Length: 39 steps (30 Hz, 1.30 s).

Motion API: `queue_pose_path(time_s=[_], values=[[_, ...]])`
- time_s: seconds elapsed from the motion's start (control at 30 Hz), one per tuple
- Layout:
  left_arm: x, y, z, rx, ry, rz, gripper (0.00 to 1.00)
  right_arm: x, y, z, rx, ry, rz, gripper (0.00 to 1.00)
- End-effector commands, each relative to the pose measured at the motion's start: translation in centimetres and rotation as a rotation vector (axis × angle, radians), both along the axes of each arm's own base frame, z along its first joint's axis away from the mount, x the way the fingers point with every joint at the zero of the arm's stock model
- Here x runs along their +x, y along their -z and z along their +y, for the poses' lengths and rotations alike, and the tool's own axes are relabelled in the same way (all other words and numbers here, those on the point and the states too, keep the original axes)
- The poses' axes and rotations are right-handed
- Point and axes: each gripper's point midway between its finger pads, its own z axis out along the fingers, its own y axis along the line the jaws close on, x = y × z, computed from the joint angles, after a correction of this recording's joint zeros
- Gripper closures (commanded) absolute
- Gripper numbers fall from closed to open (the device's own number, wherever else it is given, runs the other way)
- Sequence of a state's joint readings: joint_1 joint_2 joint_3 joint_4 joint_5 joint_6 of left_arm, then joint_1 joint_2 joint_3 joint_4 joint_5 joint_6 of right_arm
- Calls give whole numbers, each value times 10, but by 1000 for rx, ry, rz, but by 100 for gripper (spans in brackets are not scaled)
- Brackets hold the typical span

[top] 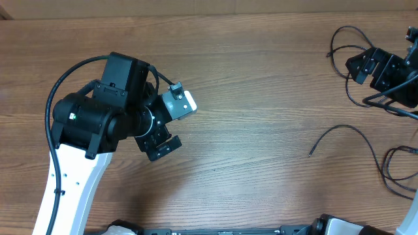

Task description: Untangle cables

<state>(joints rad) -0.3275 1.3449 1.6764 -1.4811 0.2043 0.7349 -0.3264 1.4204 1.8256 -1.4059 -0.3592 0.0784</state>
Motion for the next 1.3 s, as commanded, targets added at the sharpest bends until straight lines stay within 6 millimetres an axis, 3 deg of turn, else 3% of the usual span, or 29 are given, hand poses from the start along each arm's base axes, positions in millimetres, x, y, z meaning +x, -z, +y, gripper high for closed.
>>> queue_pose_path(time_s=[0.0, 0.23, 0.43, 0.7, 0.87, 1.1, 1.27], values=[[3, -4, -1, -5, -10, -9, 1, 1, -3, 0, -1, 0, -10, 0], [2, -6, 0, -8, -9, -16, 1, 1, -3, 0, -1, 0, -10, 0], [-8, -20, 3, -25, -10, -68, 0, 1, -3, 0, -1, 0, -10, 0], [-35, -48, 12, -66, -10, -186, 0, 1, -3, 0, -1, 0, -10, 0], [-57, -38, 25, -56, -28, -218, 0, 1, -3, 0, -1, 0, -10, 0], [-50, -27, 6, -404, -120, -413, 0, 1, -3, 0, -1, 0, -10, 0], [-17, -29, 22, -759, -493, -482, 0, 1, -3, 0, -1, 0, -10, 0]])
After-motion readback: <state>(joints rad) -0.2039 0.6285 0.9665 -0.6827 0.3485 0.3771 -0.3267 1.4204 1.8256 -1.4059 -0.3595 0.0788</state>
